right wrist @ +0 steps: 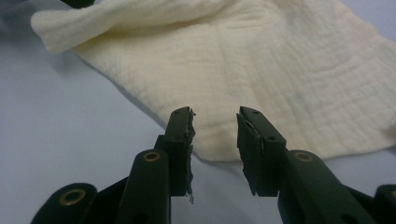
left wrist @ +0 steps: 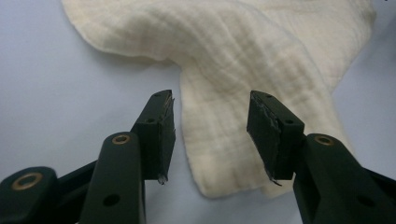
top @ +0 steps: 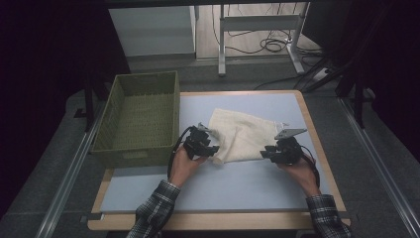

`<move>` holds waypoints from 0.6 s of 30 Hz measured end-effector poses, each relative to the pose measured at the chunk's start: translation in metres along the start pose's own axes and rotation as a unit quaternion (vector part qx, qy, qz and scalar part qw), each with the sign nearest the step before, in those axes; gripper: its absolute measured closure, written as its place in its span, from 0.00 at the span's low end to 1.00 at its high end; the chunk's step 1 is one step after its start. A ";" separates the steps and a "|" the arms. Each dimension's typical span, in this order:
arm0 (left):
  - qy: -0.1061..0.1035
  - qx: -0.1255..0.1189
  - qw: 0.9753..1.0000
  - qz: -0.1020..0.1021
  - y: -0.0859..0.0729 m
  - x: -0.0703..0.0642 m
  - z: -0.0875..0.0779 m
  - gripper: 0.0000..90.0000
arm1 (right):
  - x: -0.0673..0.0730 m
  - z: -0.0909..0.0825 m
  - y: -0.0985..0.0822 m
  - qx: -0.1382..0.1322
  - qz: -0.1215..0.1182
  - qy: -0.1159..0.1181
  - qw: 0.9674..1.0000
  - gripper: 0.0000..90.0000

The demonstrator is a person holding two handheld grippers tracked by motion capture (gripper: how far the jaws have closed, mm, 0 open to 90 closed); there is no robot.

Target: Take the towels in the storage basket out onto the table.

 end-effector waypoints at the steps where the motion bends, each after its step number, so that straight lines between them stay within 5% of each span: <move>1: -0.001 0.000 1.000 -0.003 -0.001 0.001 0.000 0.57 | 0.002 0.001 0.001 -0.003 0.002 0.005 1.000 0.73; 9: -0.014 0.011 1.000 0.002 -0.012 -0.004 0.010 0.57 | 0.032 0.027 0.017 -0.008 -0.023 0.044 0.999 0.68; 13: -0.005 0.012 1.000 0.019 -0.017 -0.002 0.015 0.63 | 0.039 0.045 0.017 0.020 -0.051 0.030 0.998 0.68; 18: -0.013 0.014 1.000 0.022 -0.020 0.008 0.012 0.75 | 0.037 0.050 0.016 0.028 -0.064 0.002 0.998 0.88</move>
Point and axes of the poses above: each handheld gripper's, and its own axes: z roughly forward along the jaws, y roughly out of its top, x roughly to its left, the point moved 7 cm from there along z, roughly forward along the jaws, and after that the axes turned 9 degrees about -z, right-handed, at the moved point
